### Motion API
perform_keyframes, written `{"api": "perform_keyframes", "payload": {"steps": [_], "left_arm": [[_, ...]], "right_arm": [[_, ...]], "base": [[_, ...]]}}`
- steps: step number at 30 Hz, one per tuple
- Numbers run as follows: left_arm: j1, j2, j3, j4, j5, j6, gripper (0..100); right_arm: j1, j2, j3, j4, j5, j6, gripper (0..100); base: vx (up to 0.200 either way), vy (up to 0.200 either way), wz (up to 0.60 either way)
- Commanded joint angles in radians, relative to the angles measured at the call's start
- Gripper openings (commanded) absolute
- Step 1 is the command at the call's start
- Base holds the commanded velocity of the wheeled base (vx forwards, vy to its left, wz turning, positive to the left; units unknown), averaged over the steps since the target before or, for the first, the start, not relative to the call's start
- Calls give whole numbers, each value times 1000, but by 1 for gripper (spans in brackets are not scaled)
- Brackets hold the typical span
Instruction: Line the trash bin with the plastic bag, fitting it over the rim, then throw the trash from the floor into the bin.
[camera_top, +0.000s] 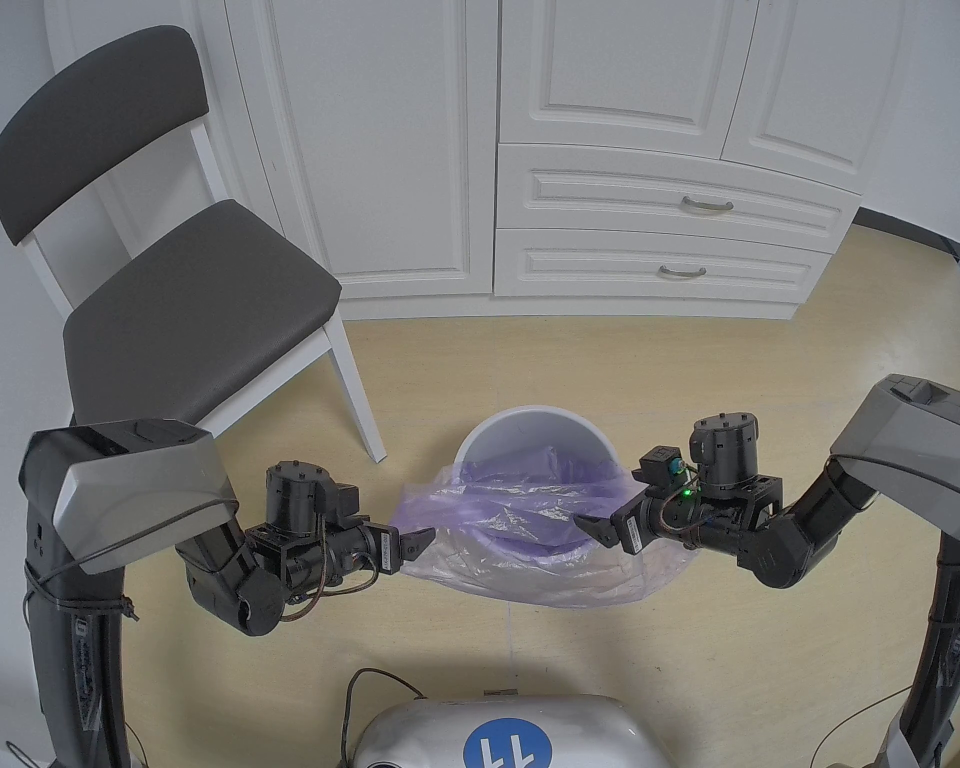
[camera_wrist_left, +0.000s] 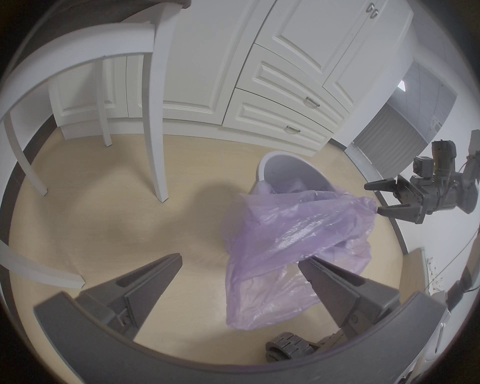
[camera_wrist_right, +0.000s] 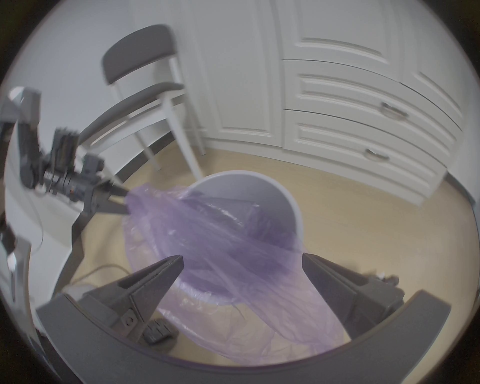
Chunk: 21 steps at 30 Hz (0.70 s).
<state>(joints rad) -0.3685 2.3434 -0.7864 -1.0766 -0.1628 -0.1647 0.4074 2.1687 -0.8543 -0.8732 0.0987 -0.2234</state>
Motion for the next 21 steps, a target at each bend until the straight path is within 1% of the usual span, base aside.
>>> {"api": "perform_keyframes", "payload": {"steps": [1,4,6,7,10,15,17,21], "left_arm": [[-12,-104,26,53,9,14,100],[-12,-104,26,53,9,14,100],[-12,-104,26,53,9,14,100],[-12,-102,27,53,11,14,100],[-12,-101,30,52,9,16,100],[-12,-104,32,50,9,16,100],[-12,-104,32,52,9,16,100],[-12,-99,30,50,9,16,100]], "right_arm": [[-53,-49,-57,134,108,-205,100],[-75,-43,-106,197,144,-294,100],[-75,-43,-106,197,144,-294,100],[-76,-24,-141,230,157,-323,100],[-76,31,-198,247,159,-367,100],[-64,69,-229,275,161,-378,100],[-55,68,-238,349,161,-383,100],[-50,94,-276,365,164,-395,100]], "base": [[0,0,0],[0,0,0],[0,0,0],[0,0,0],[0,0,0],[0,0,0],[0,0,0],[0,0,0]]}}
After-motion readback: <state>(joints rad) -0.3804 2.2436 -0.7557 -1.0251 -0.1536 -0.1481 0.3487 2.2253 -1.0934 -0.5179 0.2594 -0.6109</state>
